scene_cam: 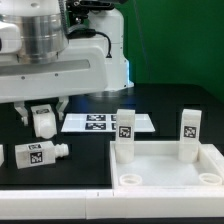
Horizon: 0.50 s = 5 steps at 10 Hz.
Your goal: Assemble square table
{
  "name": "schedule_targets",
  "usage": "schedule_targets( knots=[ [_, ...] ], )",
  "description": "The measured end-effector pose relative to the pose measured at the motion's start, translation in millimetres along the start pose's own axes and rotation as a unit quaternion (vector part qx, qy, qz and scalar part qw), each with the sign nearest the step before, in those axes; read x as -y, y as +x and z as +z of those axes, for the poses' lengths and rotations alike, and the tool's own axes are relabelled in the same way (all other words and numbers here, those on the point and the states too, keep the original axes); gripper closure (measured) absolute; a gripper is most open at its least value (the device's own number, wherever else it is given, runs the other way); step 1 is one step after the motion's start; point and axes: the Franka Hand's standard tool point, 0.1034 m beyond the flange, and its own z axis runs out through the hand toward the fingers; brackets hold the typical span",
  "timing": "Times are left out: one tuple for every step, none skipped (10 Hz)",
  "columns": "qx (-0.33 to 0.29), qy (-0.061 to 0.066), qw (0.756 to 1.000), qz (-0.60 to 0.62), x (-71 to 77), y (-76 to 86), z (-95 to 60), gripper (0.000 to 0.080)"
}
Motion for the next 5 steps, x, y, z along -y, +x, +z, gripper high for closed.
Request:
schedule_targets(
  knots=[
    [0.002, 0.0, 1.0, -0.02, -0.2, 0.2, 2.9, 0.0517],
    [0.003, 0.0, 0.998, -0.062, -0.5, -0.3, 3.3, 0.0517],
    [0.002, 0.002, 0.995, -0.103, -0.4, -2.2, 2.8, 0.0517],
    [-0.001, 0.011, 0.988, -0.155, 5.1, -13.9, -4.0, 0.0517],
    [-0.012, 0.017, 0.983, -0.183, 15.3, -29.6, -17.1, 0.0517]
  ],
)
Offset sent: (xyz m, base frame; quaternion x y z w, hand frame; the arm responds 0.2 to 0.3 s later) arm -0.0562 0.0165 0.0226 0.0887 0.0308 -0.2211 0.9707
